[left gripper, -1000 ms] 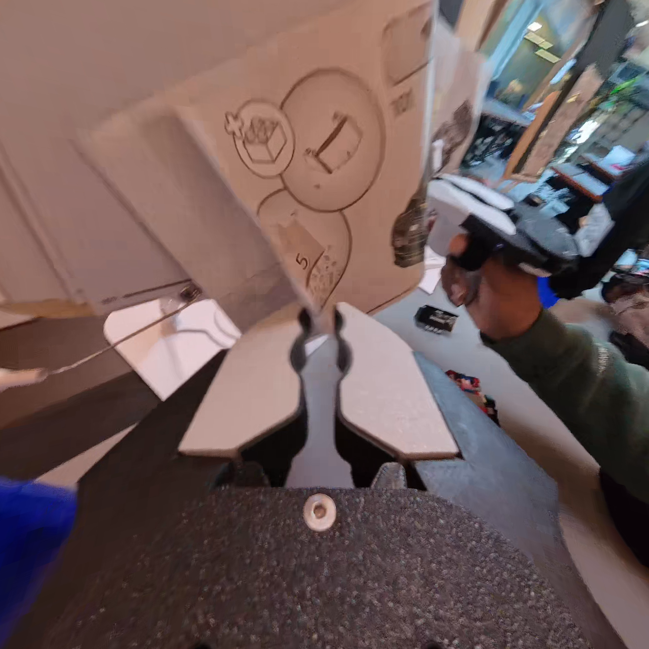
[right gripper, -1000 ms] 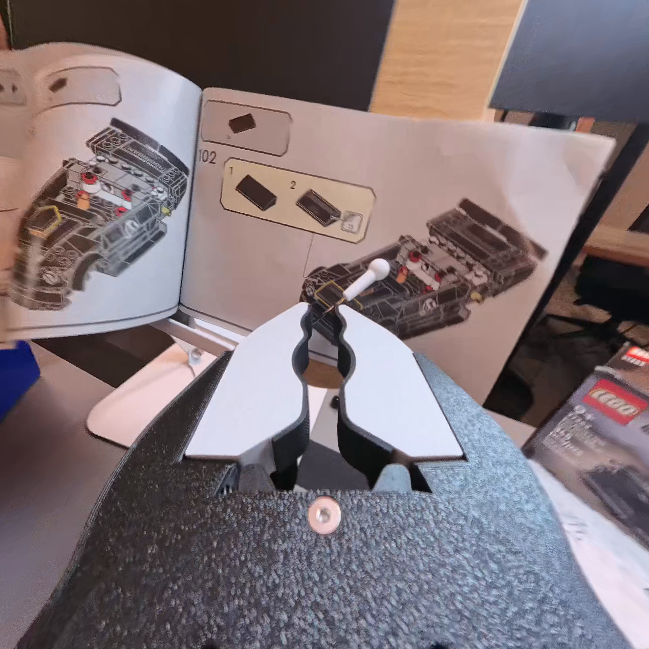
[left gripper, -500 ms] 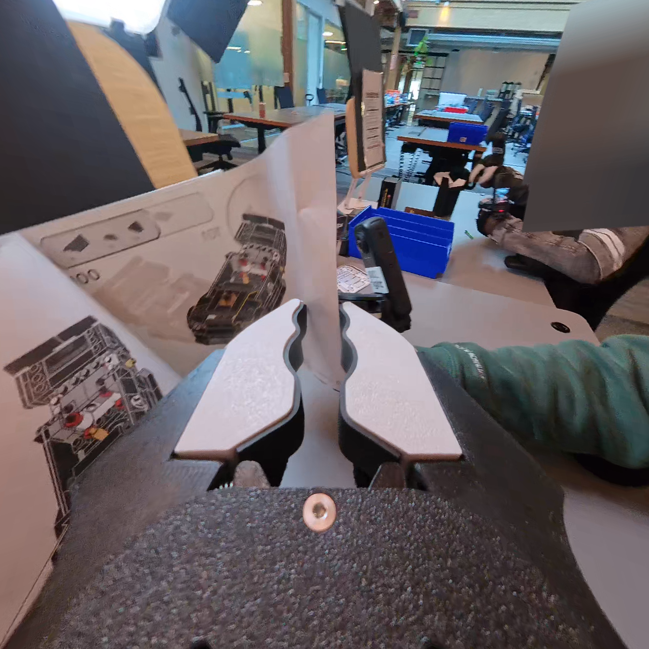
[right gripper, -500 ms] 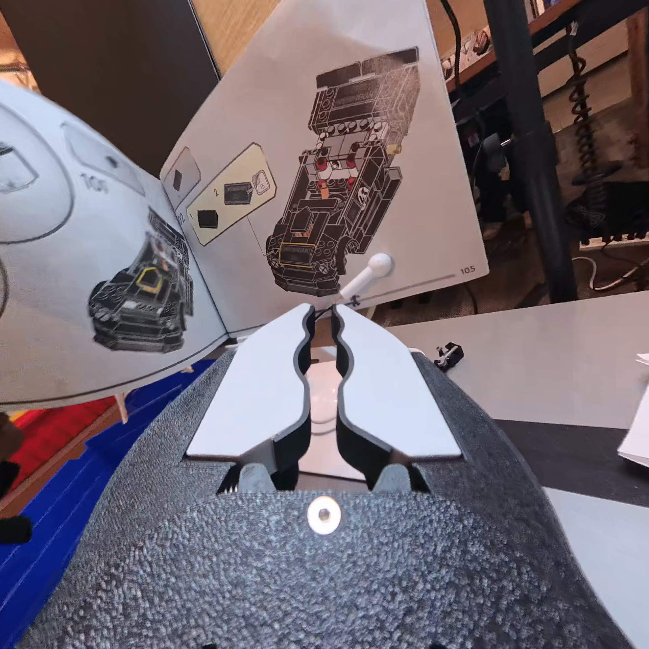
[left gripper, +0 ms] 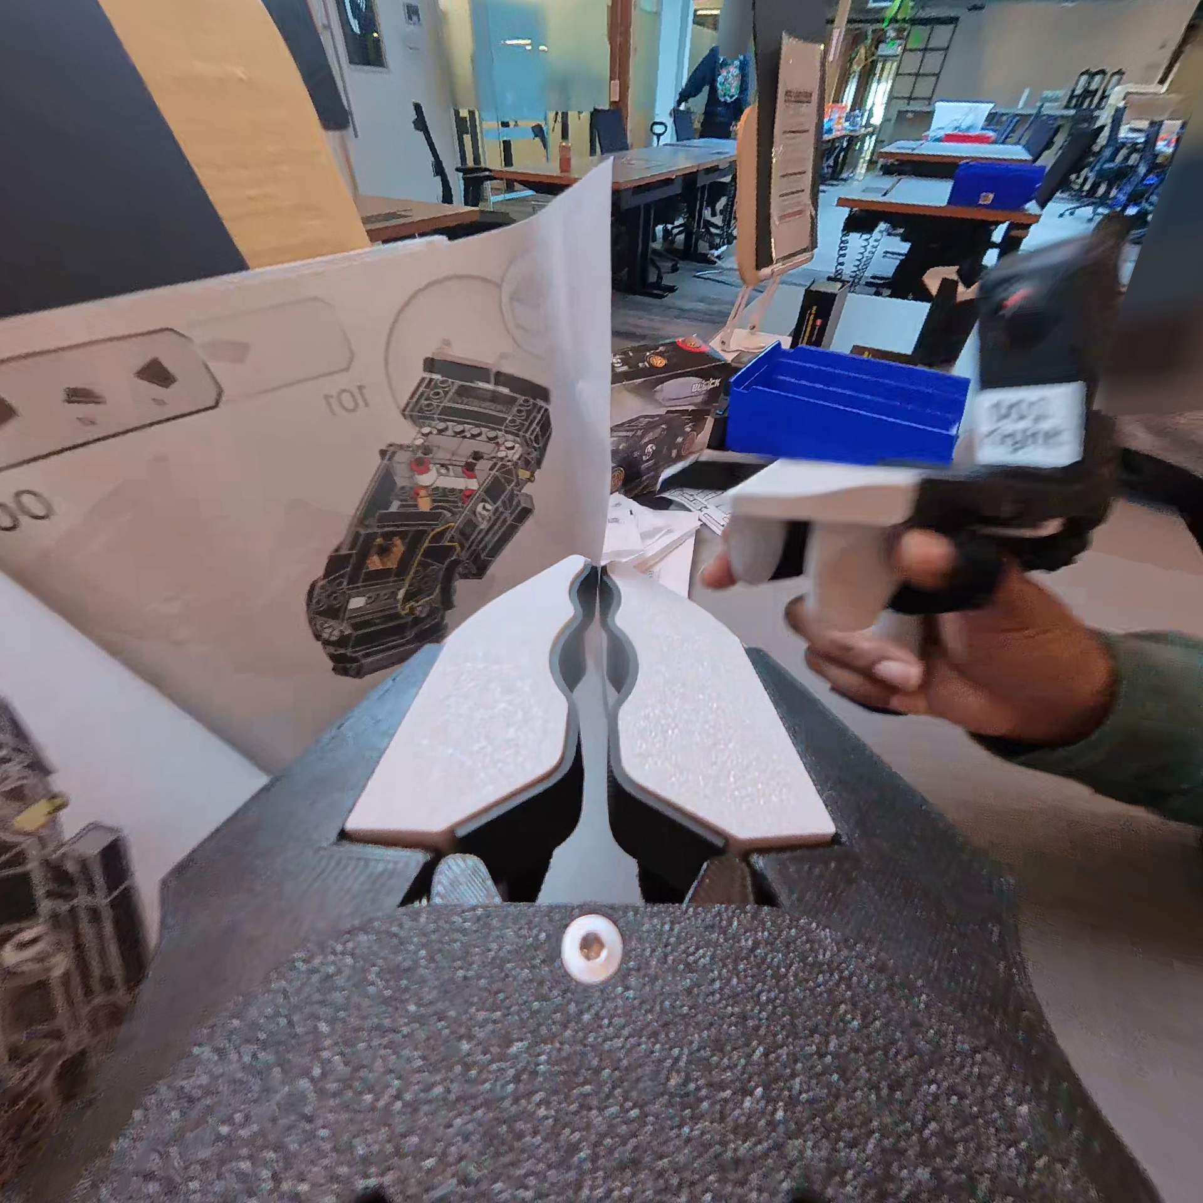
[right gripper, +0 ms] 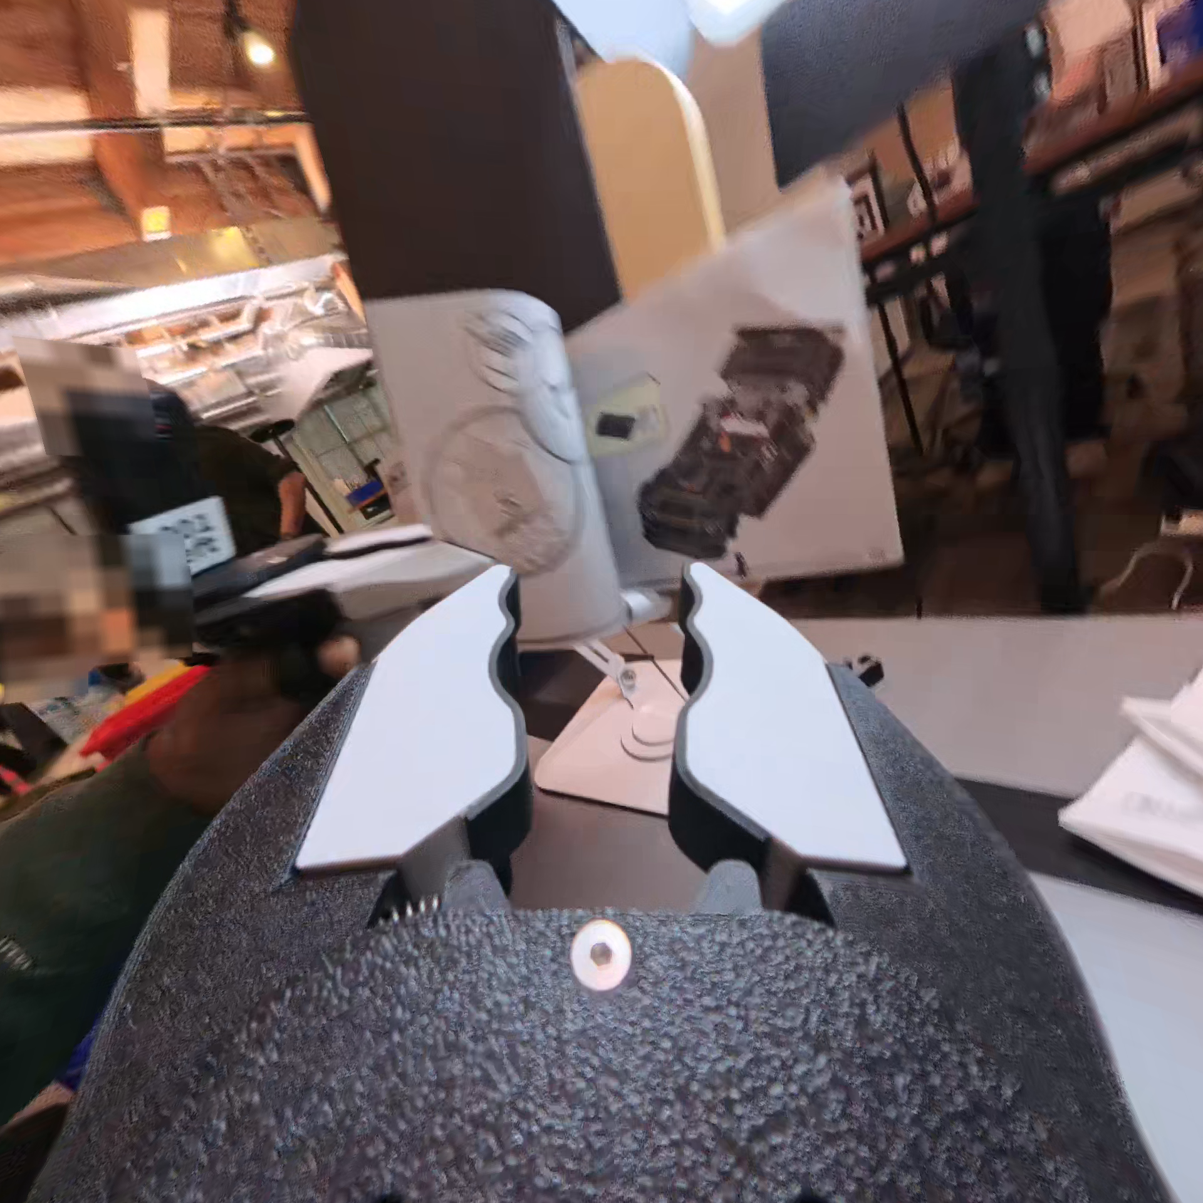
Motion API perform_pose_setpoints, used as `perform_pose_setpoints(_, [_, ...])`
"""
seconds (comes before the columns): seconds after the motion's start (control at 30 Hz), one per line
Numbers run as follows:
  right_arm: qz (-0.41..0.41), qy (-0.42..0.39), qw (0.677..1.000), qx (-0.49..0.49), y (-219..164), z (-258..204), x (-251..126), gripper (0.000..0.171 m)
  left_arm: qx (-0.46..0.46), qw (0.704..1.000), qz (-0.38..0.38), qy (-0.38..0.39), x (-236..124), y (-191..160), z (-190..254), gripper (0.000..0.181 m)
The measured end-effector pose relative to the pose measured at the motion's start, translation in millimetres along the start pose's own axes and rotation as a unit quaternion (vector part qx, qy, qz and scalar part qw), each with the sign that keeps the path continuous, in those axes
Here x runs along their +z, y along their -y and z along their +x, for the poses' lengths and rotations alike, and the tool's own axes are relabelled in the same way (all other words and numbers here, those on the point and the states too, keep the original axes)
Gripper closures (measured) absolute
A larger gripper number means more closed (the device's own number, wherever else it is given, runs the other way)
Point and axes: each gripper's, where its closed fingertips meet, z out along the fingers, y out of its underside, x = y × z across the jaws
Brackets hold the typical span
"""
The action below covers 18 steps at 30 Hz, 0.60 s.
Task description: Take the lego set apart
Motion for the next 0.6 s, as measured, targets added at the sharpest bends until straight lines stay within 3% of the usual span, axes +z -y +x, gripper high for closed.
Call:
perform_pose_setpoints(0.17, [-0.061, -0.008, 0.991, -0.118, 16, -41, 26, 0.105, 0.023, 1.000, -0.017, 0.010, 31, -8, 6, 0.180])
perform_pose_setpoints(0.2, [-0.091, -0.036, 0.986, -0.135, 12, -34, 35, 0.108, 0.031, 0.999, -0.017, 0.012, 35, -7, 8, 0.178])
perform_pose_setpoints(0.23, [-0.114, -0.065, 0.979, -0.157, 9, -23, 41, 0.127, 0.040, 0.999, -0.016, 0.009, 33, -8, 10, 0.175])
perform_pose_setpoints(0.27, [-0.121, -0.092, 0.972, -0.181, 10, -12, 46, 0.160, 0.045, 0.999, -0.016, 0.007, 33, -7, 12, 0.169])
perform_pose_setpoints(0.3, [-0.120, -0.110, 0.965, -0.207, 14, -1, 50, 0.171, 0.049, 0.999, -0.018, 0.006, 30, -5, 13, 0.165])
perform_pose_setpoints(0.37, [-0.126, -0.122, 0.953, -0.248, 22, 17, 59, 0.171, 0.062, 0.997, -0.023, 0.028, 16, -4, 6, 0.161])
perform_pose_setpoints(0.43, [-0.139, -0.123, 0.947, -0.260, 28, 37, 67, 0.171, 0.093, 0.990, -0.043, 0.100, -2, -5, -20, 0.165])
perform_pose_setpoints(0.6, [-0.148, -0.139, 0.939, -0.279, 39, 75, 77, 0.171, 0.154, 0.942, -0.158, 0.252, -44, -27, -100, 0.168])
